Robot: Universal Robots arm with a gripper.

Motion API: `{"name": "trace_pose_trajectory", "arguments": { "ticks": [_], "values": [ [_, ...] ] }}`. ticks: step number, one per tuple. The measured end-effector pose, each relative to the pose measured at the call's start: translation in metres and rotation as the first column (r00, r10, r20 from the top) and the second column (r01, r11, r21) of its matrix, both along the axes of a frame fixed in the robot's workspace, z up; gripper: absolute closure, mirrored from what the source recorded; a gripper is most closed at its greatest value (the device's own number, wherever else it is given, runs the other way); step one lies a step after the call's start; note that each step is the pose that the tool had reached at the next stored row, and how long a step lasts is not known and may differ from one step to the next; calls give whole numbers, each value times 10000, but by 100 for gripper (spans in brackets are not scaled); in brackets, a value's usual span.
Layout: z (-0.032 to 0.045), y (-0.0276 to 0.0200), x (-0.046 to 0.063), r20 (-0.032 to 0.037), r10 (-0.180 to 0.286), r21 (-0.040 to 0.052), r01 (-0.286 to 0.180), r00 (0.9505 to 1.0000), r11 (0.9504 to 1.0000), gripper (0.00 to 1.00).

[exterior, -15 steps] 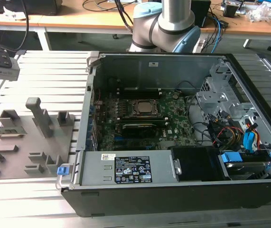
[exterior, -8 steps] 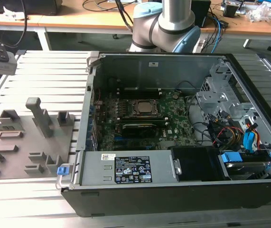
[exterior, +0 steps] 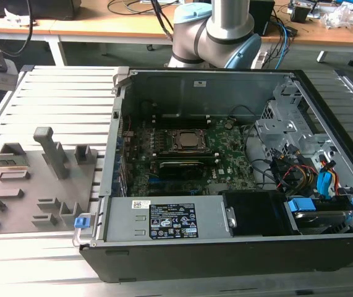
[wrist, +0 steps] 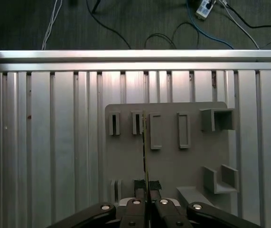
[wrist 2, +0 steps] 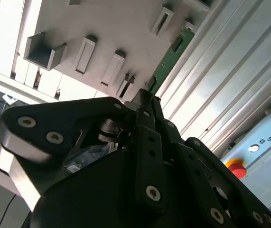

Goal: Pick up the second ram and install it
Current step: 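Pick up the second ram and move it above second insertion slot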

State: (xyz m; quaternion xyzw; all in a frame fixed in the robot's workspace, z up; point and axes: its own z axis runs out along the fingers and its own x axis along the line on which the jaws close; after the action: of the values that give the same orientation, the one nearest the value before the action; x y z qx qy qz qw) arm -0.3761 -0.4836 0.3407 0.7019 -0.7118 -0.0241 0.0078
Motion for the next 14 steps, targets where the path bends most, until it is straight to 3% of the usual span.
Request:
{"name": "trace_pose_trajectory", "arguments": {
  "ticks": [14],
  "values": [
    [271,1,0,1,-1,0,1,10000,10000,86]
  ]
}}
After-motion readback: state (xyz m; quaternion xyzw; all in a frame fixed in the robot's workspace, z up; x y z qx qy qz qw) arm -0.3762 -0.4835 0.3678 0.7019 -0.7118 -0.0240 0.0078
